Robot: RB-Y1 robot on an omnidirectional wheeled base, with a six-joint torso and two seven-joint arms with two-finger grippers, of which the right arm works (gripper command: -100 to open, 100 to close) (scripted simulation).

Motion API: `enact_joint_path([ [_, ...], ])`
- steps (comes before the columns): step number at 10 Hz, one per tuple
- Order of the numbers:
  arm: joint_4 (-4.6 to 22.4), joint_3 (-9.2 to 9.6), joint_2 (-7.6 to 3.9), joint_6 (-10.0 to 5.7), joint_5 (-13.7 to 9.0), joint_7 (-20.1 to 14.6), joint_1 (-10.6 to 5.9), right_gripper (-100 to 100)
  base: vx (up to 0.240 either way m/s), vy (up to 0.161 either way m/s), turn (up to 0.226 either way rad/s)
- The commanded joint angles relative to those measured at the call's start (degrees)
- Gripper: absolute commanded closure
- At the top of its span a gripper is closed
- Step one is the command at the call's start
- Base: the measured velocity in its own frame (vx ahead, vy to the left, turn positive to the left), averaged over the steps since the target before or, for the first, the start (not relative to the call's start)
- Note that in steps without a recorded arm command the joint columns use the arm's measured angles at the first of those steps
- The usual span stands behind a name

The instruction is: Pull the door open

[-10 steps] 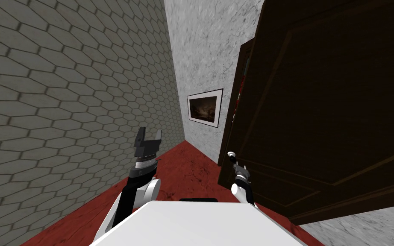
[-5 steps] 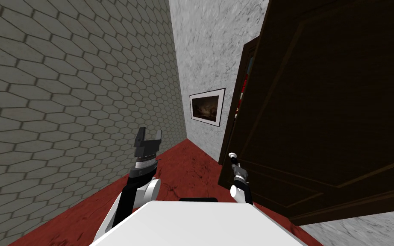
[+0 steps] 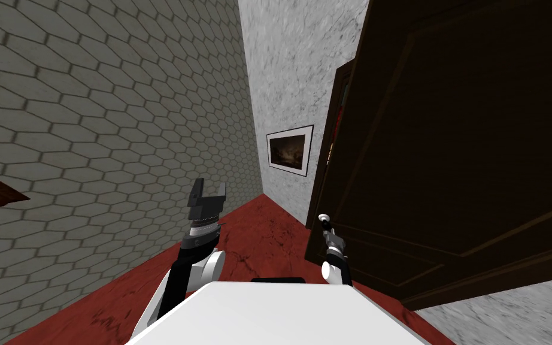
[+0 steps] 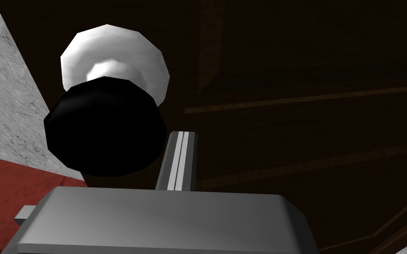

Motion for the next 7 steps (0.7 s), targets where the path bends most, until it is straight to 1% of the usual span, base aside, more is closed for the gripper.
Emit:
enact_joint_path([
  [1, -2.0, 1.17, 1.16, 0.77, 0.5, 0.3, 0.16, -100, -0.054, -0.003, 0.041],
  [3, -2.0, 1.17, 1.16, 0.77, 0.5, 0.3, 0.16, -100, -0.008, 0.001, -0.007],
  [4, -2.0, 0.21, 0.35, 0.42, 0.1, 0.0, 1.59, -100, 0.000, -0.028, -0.066],
  [5, -2.6, -0.71, 0.17, 2.35, -0.6, 0.9, 0.90, -100, 0.013, 0.001, -0.124],
  [7, -3.0, -1.41, 0.17, 4.32, -1.1, 1.6, -0.43, -100, 0.046, 0.049, -0.086],
])
